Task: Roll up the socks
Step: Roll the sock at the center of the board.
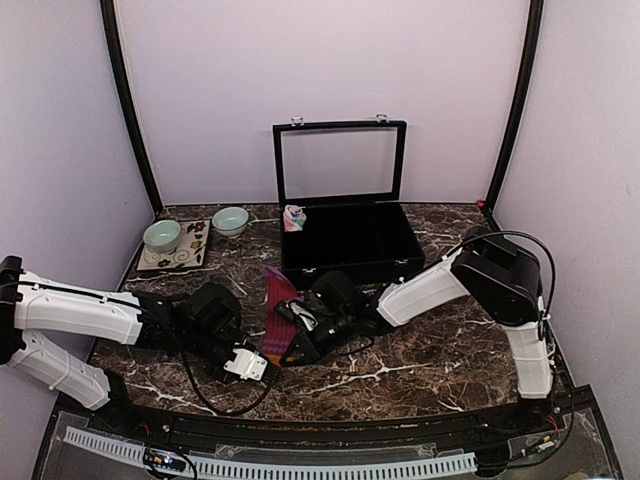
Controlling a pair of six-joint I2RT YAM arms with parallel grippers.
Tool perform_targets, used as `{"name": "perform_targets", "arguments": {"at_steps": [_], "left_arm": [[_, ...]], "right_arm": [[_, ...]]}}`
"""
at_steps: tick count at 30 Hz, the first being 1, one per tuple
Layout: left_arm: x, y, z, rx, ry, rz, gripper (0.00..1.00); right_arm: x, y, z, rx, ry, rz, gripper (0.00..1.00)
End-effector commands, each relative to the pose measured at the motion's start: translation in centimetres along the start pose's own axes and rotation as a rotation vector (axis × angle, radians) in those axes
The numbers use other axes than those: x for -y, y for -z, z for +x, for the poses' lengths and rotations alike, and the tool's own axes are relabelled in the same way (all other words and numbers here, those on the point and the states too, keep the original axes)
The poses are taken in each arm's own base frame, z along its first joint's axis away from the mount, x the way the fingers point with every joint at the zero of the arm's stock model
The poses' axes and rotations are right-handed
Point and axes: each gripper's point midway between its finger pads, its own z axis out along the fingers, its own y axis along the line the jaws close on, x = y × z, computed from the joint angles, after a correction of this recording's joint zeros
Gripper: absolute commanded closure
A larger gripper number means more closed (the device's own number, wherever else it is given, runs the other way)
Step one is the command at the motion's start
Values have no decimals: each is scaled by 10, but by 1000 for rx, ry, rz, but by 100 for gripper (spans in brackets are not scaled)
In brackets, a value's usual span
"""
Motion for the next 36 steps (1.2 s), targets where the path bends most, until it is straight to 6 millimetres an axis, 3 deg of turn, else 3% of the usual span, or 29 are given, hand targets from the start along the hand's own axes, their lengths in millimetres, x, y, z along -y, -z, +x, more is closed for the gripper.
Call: {"name": "perform_targets", "arguments": {"at_steps": [1,4,8,13,18,25,29,31,36], "left_arm": [[-23,-3,-8,-13,-113,-71,74],[-32,-8,-10,-30,-133,-81,74],[-29,-17,-9,-42,-115,-31,76],[-21,-14,-17,3,-161,11,81],[-12,-17,-9,-18,-163,30,82],[-19,-33,9,-107,-115,5,78],[-13,-35,11,-101,-126,23,78],[-12,-36,13,-103,-137,14,78],[-20,-39,18,-124,-102,0,78]], "right_arm": [[53,-9,90,-258,-333,134,100],[56,-10,94,-271,-365,127,100],[57,-9,95,-280,-385,129,100],[67,-6,98,-269,-440,147,100],[69,-7,96,-260,-457,138,100],[69,-8,96,-254,-468,130,100],[69,-9,93,-241,-471,123,100],[71,-8,103,-252,-487,126,100],[70,-6,104,-250,-488,121,100]]}}
